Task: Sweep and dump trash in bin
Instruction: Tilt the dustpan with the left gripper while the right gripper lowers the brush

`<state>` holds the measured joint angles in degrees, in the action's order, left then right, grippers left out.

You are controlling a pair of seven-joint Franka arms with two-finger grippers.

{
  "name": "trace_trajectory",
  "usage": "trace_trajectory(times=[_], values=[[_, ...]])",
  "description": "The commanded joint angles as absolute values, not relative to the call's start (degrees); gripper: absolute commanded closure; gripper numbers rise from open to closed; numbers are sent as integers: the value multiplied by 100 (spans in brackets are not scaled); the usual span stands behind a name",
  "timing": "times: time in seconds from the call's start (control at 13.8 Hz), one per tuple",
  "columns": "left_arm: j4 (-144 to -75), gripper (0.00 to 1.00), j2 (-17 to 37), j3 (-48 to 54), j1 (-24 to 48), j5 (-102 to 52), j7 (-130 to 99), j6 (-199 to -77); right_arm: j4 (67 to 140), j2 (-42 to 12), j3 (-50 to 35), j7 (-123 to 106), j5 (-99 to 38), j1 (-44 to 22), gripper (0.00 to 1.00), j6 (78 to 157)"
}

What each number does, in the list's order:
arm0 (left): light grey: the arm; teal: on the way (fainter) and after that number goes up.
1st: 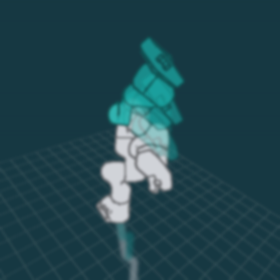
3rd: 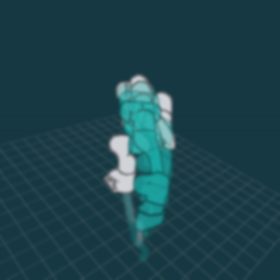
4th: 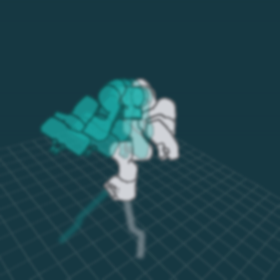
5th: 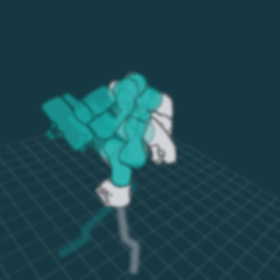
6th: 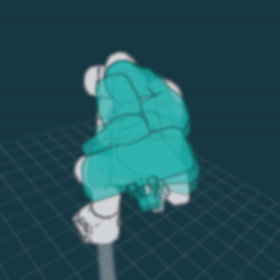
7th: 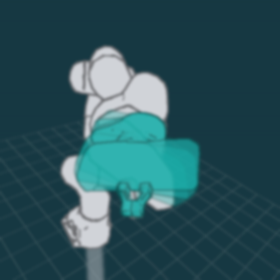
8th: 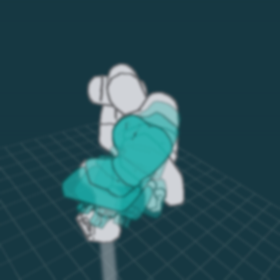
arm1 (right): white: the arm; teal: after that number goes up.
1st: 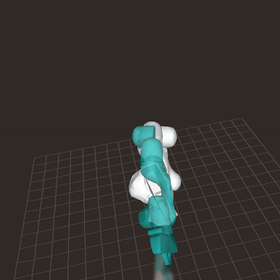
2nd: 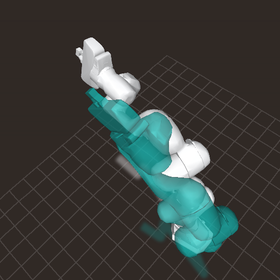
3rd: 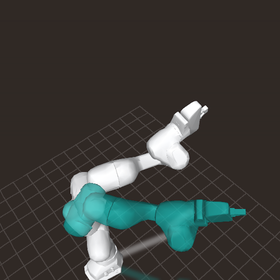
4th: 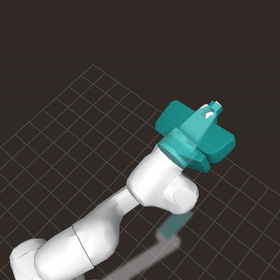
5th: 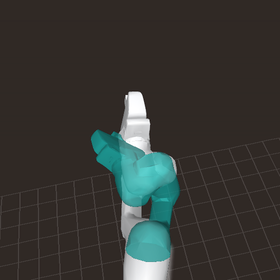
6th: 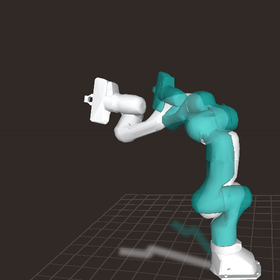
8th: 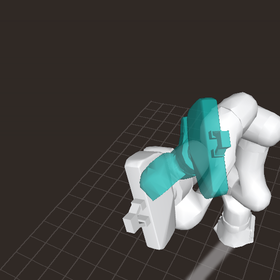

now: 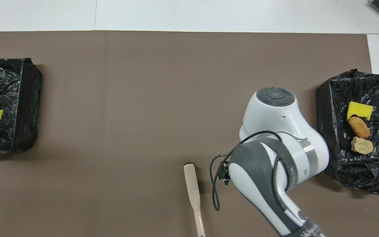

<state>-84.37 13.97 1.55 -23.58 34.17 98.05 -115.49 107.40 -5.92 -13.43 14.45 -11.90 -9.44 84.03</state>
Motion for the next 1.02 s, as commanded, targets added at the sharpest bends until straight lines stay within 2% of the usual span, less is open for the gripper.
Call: trace_trajectory(times=[0.0, 0.15, 0.44, 0.65, 0.94], values=[[-8323, 100, 1459, 185, -2330, 4057, 9896, -11628, 10250, -694, -1415, 907, -662, -485, 0, 8113], [-8323, 100, 1450, 185, -2338, 4236, 9896, -11628, 9784, -738, -1406, 511, -247, -108, 0, 7858], [-8279, 100, 1301, 237, -2285, 4579, 9940, -11497, 9502, -721, -1397, 18, 18, 421, 0, 7866], [-8279, 100, 1117, 246, -2049, 4588, 9941, -11190, 9299, -721, -1389, 9, 26, 553, 0, 7945], [-8358, 100, 1011, 272, -1303, 4413, 9870, -10408, 8975, -677, -1371, 9, 26, 773, 0, 8419]])
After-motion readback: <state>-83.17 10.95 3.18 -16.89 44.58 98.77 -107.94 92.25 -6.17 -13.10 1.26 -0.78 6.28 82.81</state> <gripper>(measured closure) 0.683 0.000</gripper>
